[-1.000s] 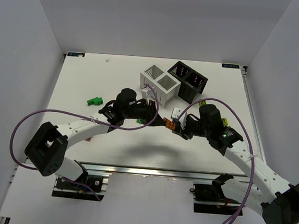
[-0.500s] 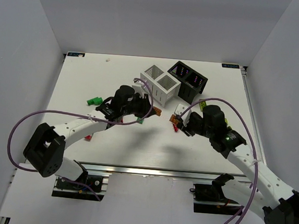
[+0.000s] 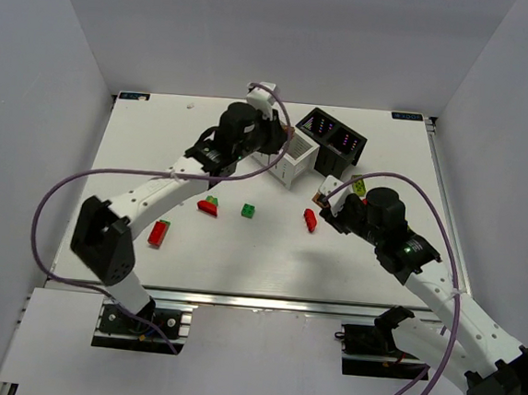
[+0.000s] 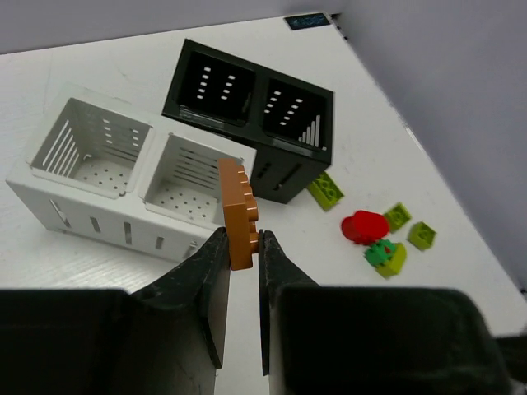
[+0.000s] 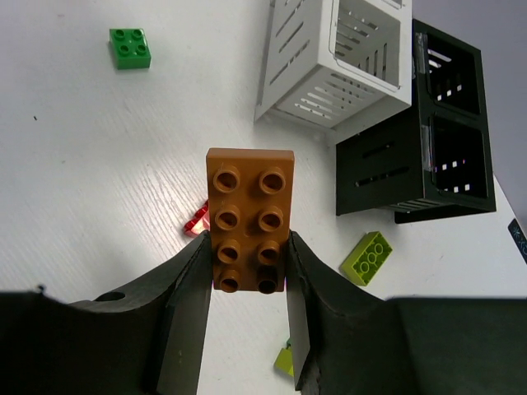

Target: Sort the legos into containers by color

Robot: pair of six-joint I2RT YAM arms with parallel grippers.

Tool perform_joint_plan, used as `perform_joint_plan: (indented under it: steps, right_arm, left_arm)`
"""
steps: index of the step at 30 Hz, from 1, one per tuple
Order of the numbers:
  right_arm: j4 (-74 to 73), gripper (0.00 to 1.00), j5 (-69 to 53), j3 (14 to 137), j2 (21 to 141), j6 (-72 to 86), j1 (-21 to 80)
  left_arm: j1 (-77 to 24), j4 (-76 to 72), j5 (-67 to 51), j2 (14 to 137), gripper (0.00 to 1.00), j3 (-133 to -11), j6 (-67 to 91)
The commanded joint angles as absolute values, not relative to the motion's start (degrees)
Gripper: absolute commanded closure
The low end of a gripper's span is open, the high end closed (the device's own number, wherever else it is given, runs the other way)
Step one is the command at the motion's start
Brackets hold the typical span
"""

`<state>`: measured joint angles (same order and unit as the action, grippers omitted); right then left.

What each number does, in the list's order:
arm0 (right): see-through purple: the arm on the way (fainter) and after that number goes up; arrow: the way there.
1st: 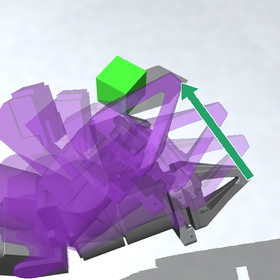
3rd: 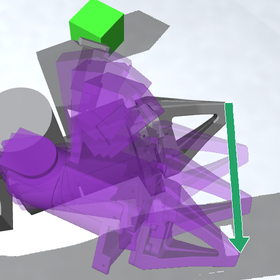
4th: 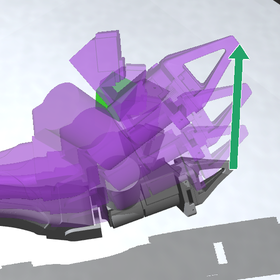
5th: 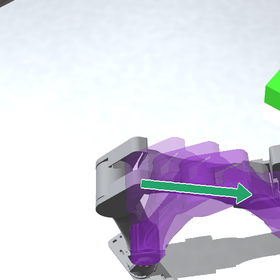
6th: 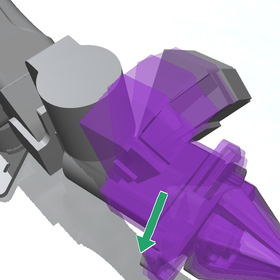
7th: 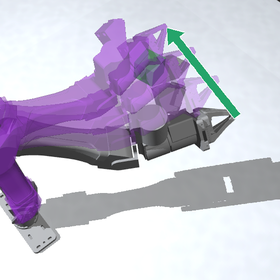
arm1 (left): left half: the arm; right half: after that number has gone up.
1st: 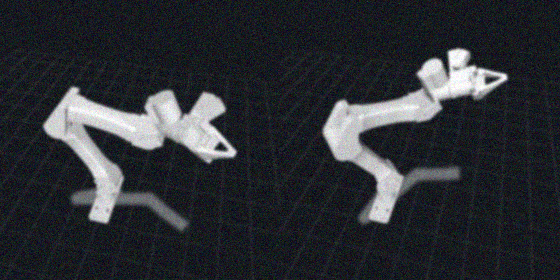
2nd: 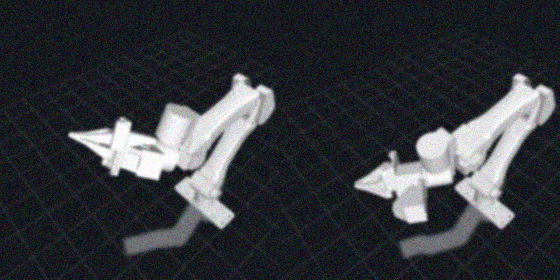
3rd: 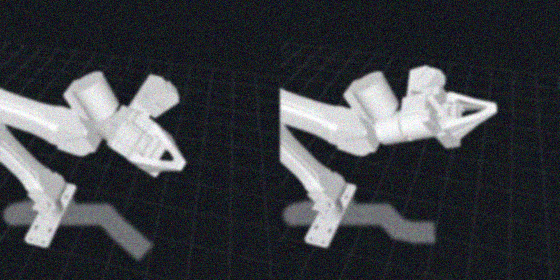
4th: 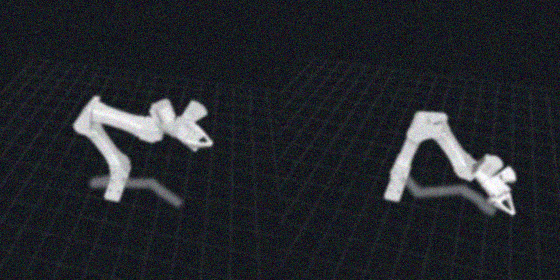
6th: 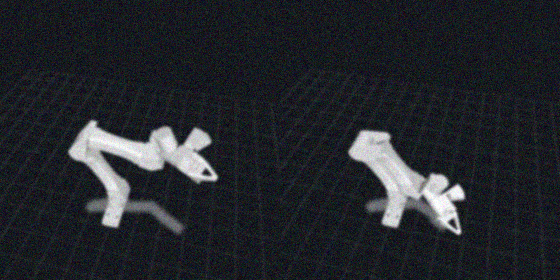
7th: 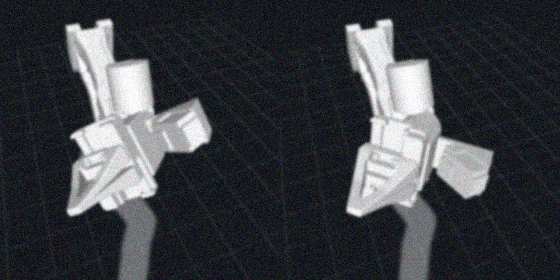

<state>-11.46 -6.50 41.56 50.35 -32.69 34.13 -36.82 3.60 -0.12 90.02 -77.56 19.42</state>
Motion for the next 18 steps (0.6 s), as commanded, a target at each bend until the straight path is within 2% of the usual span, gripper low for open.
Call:
perform_joint_plan:
  steps: [1,7,15,18]
  right_arm:
    - [-8.9,1.00,-5.3,41.2,49.7,-32.3,33.9]
    - [-9.0,1.00,-5.2,41.3,49.7,-32.4,34.0]
    - [-8.5,1.00,-4.7,40.9,49.7,-32.4,34.0]
    - [-8.5,1.00,-4.7,40.9,50.1,-32.4,33.9]
  left_arm:
    - [-36.7,7.7,3.3,96.7,1.00,-83.7,16.3]
    - [-36.7,10.8,4.1,105.1,1.00,-92.6,16.1]
    - [-36.7,15.1,3.1,109.9,0.99,-96.3,15.5]
    - [-36.7,16.0,4.5,111.0,0.84,-98.0,14.8]
